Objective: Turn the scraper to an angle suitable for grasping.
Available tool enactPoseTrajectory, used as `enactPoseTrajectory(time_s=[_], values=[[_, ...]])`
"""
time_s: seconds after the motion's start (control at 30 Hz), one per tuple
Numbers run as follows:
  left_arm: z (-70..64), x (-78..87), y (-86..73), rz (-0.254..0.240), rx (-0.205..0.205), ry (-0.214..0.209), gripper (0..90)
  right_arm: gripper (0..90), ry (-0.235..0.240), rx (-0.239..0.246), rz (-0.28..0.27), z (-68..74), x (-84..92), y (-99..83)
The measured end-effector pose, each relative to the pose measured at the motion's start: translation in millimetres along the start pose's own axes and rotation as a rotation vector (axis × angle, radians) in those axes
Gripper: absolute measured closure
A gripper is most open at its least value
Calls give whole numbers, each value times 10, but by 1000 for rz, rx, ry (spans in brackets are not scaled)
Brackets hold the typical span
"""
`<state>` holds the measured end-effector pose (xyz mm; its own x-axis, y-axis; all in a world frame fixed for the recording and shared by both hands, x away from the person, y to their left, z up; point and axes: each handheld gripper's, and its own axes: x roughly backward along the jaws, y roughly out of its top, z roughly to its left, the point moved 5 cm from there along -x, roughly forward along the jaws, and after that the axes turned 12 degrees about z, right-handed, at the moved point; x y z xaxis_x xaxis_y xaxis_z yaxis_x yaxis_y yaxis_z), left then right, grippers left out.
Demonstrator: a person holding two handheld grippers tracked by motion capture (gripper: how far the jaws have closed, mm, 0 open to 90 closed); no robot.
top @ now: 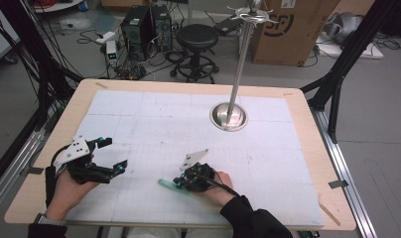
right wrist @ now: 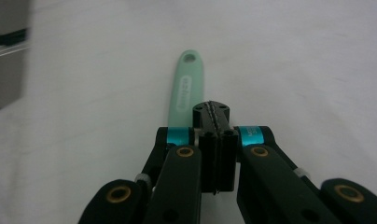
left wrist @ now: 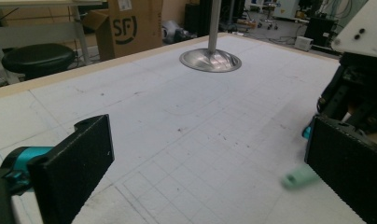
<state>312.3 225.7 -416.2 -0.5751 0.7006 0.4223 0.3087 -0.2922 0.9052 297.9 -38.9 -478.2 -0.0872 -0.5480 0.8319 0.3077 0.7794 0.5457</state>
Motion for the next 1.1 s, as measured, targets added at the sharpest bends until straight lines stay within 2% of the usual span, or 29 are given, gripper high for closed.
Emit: enactPoseTrajectory(time_s=[0.03,0.1,0.2,0.27,0.3,0.33,0.5,0.53,0.57,0.67,0.73,0.83,0.9,0.97,1.0,1.1], values=[[1,-1,2,-1,0,0,18,900,-10,11,8,27,-4,18],[4,-7,7,-2,0,-2,17,900,11,23,15,71,-18,33],[9,-17,11,-2,-4,-2,18,900,2,38,16,75,1,32],[10,-17,12,-4,-1,-4,18,900,-10,31,-11,52,70,27],[17,-15,14,-5,-2,-1,18,900,-4,13,-45,28,177,15],[21,-16,17,-8,-1,-2,18,900,-4,13,-45,28,177,15],[32,-23,39,-16,0,-4,18,900,-23,-37,-121,-80,489,-98],[30,-25,44,-17,-1,-4,18,899,-18,-49,-138,-101,541,-122],[31,-25,49,-16,-3,-5,18,894,8,-68,-164,-120,613,-151],[33,-30,69,-23,-2,-7,18,754,75,-83,-243,-143,826,-236],[42,-36,79,-23,-6,-4,18,710,75,-77,-262,-151,952,-302],[49,-43,106,-31,-5,-5,18,595,69,-76,-295,-173,1120,-380],[52,-52,122,-34,-7,-7,17,533,73,-79,-297,-179,1206,-423],[56,-68,129,-35,-6,-10,18,481,52,-71,-279,-163,1269,-457],[60,-77,131,-34,-6,-9,18,430,52,-63,-263,-151,1291,-472],[66,-102,129,-29,-8,-10,18,280,13,-71,-226,-146,1329,-499]])
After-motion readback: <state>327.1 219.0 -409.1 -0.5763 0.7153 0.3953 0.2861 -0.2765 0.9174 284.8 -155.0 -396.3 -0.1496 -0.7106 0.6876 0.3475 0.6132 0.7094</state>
